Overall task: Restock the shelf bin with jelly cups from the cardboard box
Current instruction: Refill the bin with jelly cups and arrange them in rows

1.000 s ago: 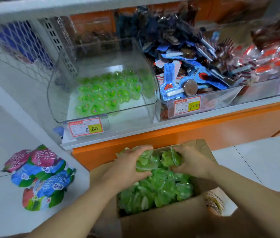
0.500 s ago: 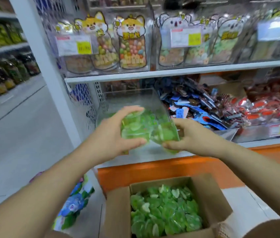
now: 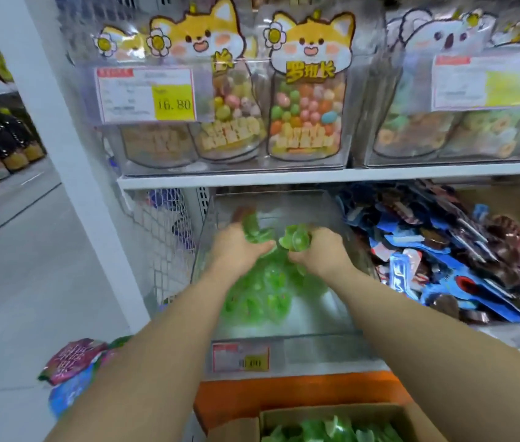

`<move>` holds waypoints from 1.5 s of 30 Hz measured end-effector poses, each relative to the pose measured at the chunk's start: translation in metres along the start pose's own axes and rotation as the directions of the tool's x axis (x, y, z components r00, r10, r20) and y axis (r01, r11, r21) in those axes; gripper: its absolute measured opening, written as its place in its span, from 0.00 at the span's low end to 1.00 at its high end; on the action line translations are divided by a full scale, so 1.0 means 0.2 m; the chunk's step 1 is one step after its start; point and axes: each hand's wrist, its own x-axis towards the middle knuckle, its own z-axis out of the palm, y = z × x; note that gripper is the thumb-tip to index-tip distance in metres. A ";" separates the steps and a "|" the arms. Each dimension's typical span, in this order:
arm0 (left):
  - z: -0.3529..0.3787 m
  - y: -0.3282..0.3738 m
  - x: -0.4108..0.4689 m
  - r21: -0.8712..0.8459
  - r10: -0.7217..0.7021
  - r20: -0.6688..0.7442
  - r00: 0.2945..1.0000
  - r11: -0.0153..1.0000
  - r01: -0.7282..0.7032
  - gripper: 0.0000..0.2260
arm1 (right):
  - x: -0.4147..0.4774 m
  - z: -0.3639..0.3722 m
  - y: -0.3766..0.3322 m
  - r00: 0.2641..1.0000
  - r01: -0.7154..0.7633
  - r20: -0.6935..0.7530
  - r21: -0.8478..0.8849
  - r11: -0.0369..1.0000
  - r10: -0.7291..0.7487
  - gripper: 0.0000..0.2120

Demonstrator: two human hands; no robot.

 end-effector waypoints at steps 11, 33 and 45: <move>0.23 -0.15 0.28 0.321 0.121 0.093 0.988 0.936 -0.145 0.24 | 0.35 0.22 0.12 0.988 0.080 0.151 -0.387 0.919 -0.023 0.20; 0.05 -0.06 0.11 0.472 0.187 0.057 0.981 0.860 -0.192 0.19 | 0.10 0.00 0.03 0.969 0.220 0.178 -0.311 0.924 -0.171 0.23; -0.07 0.10 -0.34 -0.416 0.018 0.462 0.887 0.888 0.199 0.03 | -0.28 -0.15 0.04 0.877 0.467 0.325 -0.412 0.782 -0.353 0.20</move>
